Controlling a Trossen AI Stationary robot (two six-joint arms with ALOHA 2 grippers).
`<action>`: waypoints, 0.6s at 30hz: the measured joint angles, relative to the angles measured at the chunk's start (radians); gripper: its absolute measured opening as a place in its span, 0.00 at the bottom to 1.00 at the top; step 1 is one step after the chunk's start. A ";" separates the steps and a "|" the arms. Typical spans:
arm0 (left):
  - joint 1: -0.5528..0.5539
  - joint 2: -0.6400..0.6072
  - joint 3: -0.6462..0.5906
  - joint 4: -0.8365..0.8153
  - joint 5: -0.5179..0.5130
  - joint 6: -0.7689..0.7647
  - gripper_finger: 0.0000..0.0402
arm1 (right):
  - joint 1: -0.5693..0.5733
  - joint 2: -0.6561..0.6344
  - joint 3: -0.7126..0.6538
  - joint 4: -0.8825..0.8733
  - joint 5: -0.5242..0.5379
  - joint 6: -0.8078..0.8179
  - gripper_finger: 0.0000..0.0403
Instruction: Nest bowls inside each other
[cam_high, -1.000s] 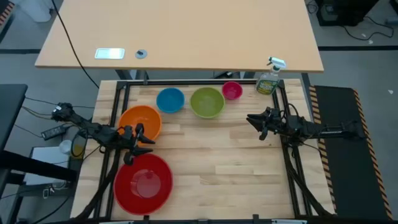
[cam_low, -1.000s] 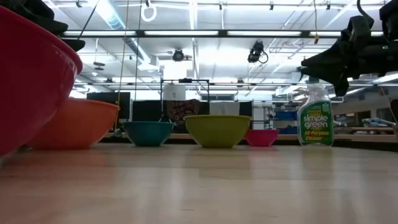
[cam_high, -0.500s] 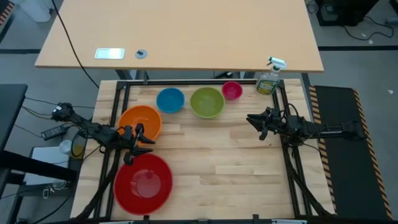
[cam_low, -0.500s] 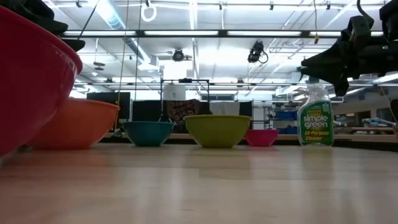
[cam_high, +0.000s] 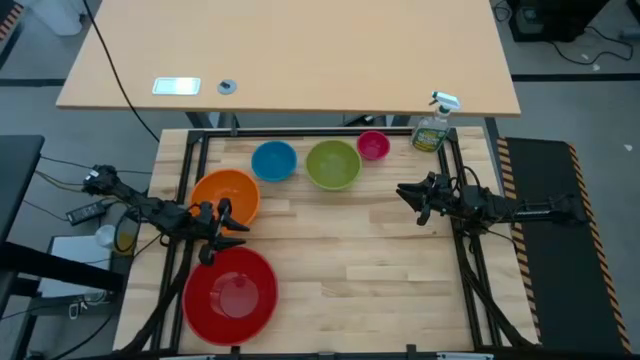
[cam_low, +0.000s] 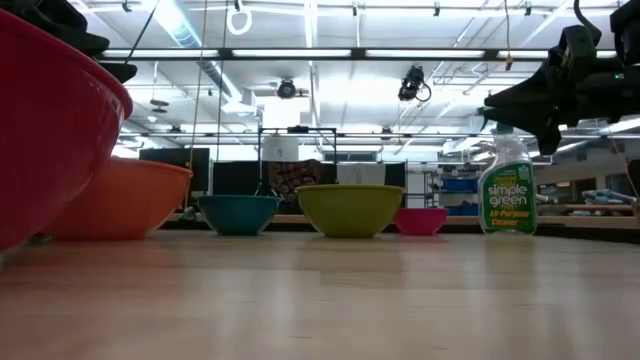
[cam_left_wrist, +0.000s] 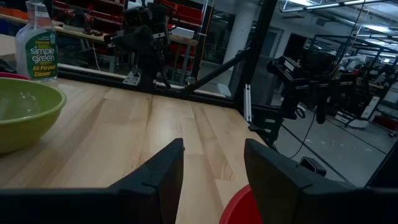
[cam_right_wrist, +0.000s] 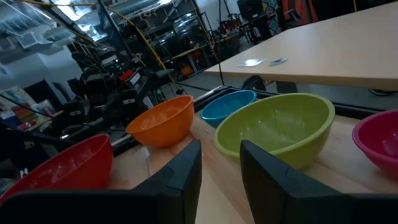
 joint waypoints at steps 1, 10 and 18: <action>0.000 0.000 0.000 0.000 0.000 0.000 0.43 | 0.000 0.000 0.000 0.000 0.000 0.000 0.29; 0.000 0.000 0.000 0.000 0.000 0.000 0.43 | 0.000 0.000 0.000 0.000 0.000 0.000 0.29; 0.000 0.000 0.000 0.000 0.000 -0.010 0.43 | 0.000 0.000 0.000 0.000 0.000 0.000 0.29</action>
